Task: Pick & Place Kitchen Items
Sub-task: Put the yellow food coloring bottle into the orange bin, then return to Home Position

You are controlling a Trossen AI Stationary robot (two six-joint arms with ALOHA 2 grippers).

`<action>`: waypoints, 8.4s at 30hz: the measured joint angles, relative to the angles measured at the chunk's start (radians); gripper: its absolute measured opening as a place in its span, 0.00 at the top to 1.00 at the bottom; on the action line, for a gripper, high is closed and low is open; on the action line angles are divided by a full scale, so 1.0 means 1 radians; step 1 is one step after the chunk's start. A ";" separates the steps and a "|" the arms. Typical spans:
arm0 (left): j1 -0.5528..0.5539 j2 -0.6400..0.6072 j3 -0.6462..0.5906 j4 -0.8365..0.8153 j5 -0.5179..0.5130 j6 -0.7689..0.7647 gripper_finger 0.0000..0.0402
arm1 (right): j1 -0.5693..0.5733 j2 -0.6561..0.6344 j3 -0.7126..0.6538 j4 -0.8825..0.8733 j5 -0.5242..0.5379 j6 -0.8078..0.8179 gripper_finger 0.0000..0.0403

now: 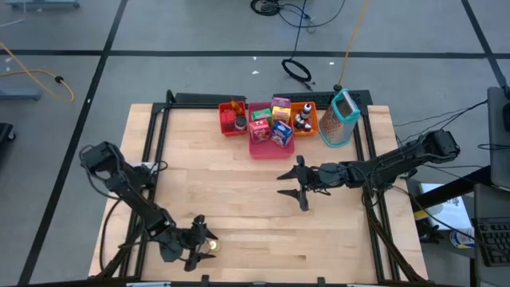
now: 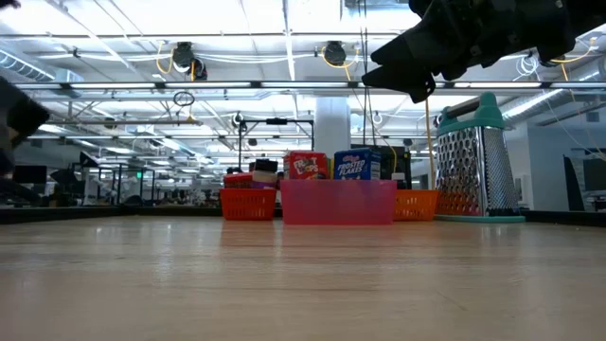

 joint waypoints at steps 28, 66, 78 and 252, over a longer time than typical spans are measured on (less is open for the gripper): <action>0.070 0.029 0.001 0.040 0.042 0.104 0.79 | 0.001 0.000 0.000 0.000 -0.003 0.053 0.47; 0.547 0.024 0.258 0.010 0.361 0.375 0.77 | 0.139 0.299 0.119 0.291 0.053 0.079 0.47; 0.568 0.024 0.272 0.008 0.362 0.396 0.77 | 0.139 0.312 0.154 0.319 0.048 0.070 0.47; 0.603 -0.140 0.272 -0.251 0.282 0.471 0.41 | -0.747 0.096 -0.189 0.298 0.194 -0.107 0.63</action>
